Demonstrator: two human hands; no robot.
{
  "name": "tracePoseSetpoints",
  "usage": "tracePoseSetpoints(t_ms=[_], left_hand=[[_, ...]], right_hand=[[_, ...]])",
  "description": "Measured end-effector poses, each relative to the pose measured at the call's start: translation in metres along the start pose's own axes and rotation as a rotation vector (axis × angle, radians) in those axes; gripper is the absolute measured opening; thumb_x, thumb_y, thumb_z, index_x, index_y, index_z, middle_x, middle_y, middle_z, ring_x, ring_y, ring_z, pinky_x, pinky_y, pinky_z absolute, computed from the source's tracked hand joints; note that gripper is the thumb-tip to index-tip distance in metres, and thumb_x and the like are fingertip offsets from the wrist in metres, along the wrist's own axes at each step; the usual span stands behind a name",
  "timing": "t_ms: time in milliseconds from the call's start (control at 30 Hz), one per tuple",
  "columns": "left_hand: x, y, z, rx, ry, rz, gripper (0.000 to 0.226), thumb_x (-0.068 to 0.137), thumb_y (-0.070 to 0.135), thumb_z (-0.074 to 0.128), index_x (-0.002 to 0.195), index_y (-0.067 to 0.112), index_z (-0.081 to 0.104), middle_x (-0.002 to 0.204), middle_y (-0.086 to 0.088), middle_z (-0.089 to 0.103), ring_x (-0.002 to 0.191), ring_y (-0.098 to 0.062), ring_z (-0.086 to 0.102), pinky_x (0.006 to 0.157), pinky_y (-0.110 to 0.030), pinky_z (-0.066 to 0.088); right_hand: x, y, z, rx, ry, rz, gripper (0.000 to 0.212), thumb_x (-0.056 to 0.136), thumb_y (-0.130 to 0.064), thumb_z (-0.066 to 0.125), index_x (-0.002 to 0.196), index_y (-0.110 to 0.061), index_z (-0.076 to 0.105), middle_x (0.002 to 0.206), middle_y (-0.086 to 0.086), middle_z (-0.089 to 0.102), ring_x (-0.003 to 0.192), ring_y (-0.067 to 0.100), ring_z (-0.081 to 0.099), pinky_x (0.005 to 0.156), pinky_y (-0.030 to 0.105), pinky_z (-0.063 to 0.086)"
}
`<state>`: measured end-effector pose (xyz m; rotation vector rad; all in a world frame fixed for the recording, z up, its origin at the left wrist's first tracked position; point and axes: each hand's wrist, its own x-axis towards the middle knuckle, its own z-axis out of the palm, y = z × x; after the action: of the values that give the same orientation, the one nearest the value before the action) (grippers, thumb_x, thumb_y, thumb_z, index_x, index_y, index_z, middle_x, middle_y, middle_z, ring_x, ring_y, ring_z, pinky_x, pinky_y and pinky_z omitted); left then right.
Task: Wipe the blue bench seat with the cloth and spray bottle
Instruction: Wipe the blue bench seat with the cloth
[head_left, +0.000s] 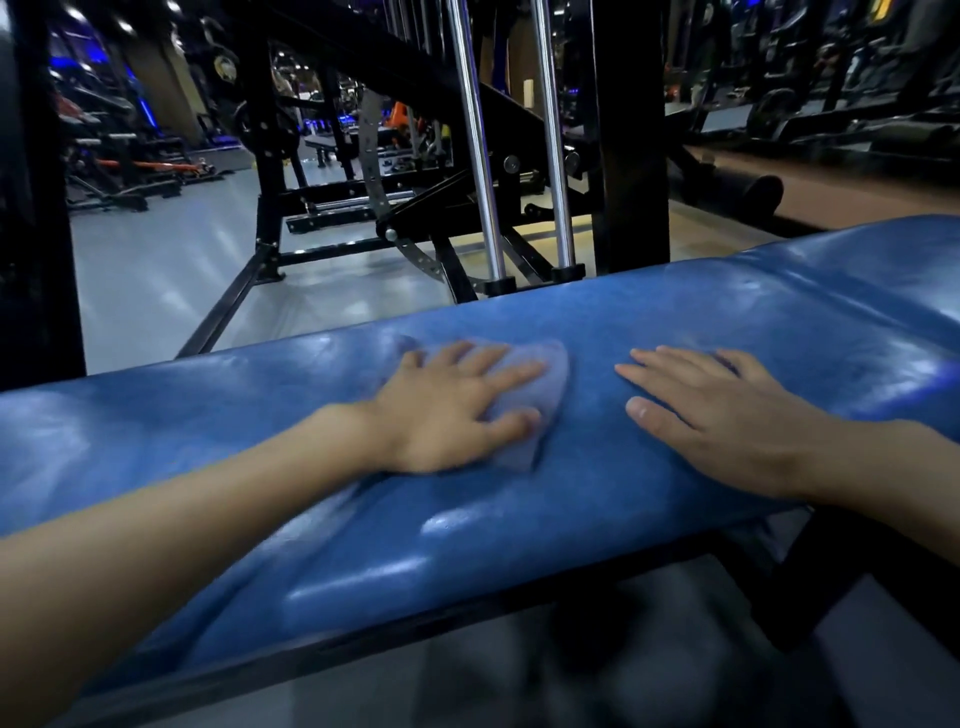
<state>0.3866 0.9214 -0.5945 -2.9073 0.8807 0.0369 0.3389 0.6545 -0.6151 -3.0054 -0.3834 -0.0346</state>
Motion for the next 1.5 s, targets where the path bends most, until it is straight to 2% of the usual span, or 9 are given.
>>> tracePoseSetpoints(t_ms=[133,267,500,700,967,1067,1167,1300,1500], left_hand=[[-0.045,0.031,0.006,0.010,0.092,0.246,0.073,0.083,0.075,0.012,0.151,0.049,0.006,0.163,0.009,0.013,0.150,-0.023,0.010,0.115,-0.058,0.015],[-0.036,0.019,0.005,-0.044,0.088,0.238,0.069,0.084,0.075,0.017,0.149,0.053,0.008,0.162,0.011,0.016,0.148,-0.019,0.014,0.114,-0.056,0.017],[0.029,-0.067,0.008,-0.127,0.046,-0.106,0.077,0.072,0.086,0.010,0.145,0.061,0.016,0.161,0.013,0.022,0.148,-0.017,0.020,0.113,-0.060,0.015],[0.050,-0.112,0.016,-0.102,0.045,-0.391,0.070,0.080,0.083,0.013,0.143,0.057,0.023,0.156,0.011,0.030,0.143,-0.028,0.029,0.107,-0.063,0.020],[-0.018,-0.006,0.004,0.046,0.032,0.005,0.082,0.076,0.076,0.000,0.152,0.048,0.007,0.164,0.006,0.014,0.149,-0.021,0.012,0.115,-0.056,0.017],[-0.047,0.029,0.007,0.044,0.089,0.229,0.076,0.082,0.074,0.008,0.153,0.046,0.004,0.164,0.007,0.013,0.149,-0.024,0.010,0.114,-0.059,0.017],[-0.048,0.023,0.008,0.001,0.118,0.287,0.071,0.085,0.074,0.017,0.151,0.049,0.006,0.162,0.011,0.015,0.149,-0.022,0.013,0.114,-0.057,0.018],[-0.013,-0.022,0.007,-0.055,0.074,0.155,0.070,0.080,0.078,0.013,0.147,0.057,0.009,0.161,0.012,0.018,0.147,-0.013,0.016,0.114,-0.055,0.018],[0.029,-0.140,0.013,-0.154,0.037,-0.353,0.080,0.070,0.090,0.008,0.143,0.060,0.019,0.160,0.010,0.024,0.145,-0.025,0.027,0.113,-0.060,0.019]], right_hand=[[-0.005,-0.014,-0.003,0.032,0.043,0.034,0.098,0.068,-0.077,-0.010,0.152,-0.036,0.015,0.160,-0.016,0.015,0.146,0.000,0.004,0.120,0.036,0.000],[-0.003,-0.035,-0.007,0.101,0.084,-0.003,0.096,0.071,-0.076,-0.006,0.153,-0.032,0.017,0.159,-0.016,0.018,0.145,-0.002,0.006,0.120,0.035,0.003],[0.004,-0.041,0.009,-0.036,0.033,-0.022,0.115,0.058,-0.088,-0.022,0.152,-0.034,0.015,0.162,-0.014,0.008,0.147,0.001,-0.001,0.120,0.040,0.002],[0.002,-0.044,0.007,-0.029,0.027,-0.020,0.093,0.072,-0.075,-0.008,0.153,-0.034,0.013,0.162,-0.014,0.004,0.147,0.002,-0.005,0.120,0.041,-0.001],[0.002,-0.041,0.007,0.119,0.064,0.002,0.094,0.072,-0.074,-0.003,0.154,-0.029,0.006,0.160,-0.012,0.017,0.146,0.001,0.006,0.120,0.040,0.002],[0.006,-0.039,0.003,0.274,0.114,0.032,0.095,0.073,-0.075,0.000,0.155,-0.027,0.004,0.158,-0.008,0.026,0.145,0.004,0.015,0.120,0.041,0.007],[0.006,-0.044,0.000,0.264,0.110,0.013,0.095,0.073,-0.075,0.000,0.155,-0.026,0.005,0.157,-0.008,0.028,0.144,0.003,0.016,0.120,0.041,0.007],[0.003,-0.055,0.008,0.104,0.032,-0.023,0.095,0.072,-0.079,-0.005,0.153,-0.031,0.002,0.161,-0.012,0.015,0.146,0.001,0.003,0.120,0.040,0.002],[0.003,-0.055,0.011,0.024,0.018,-0.032,0.088,0.078,-0.079,-0.004,0.154,-0.033,-0.001,0.162,-0.016,0.003,0.146,0.000,-0.006,0.120,0.042,-0.001]])
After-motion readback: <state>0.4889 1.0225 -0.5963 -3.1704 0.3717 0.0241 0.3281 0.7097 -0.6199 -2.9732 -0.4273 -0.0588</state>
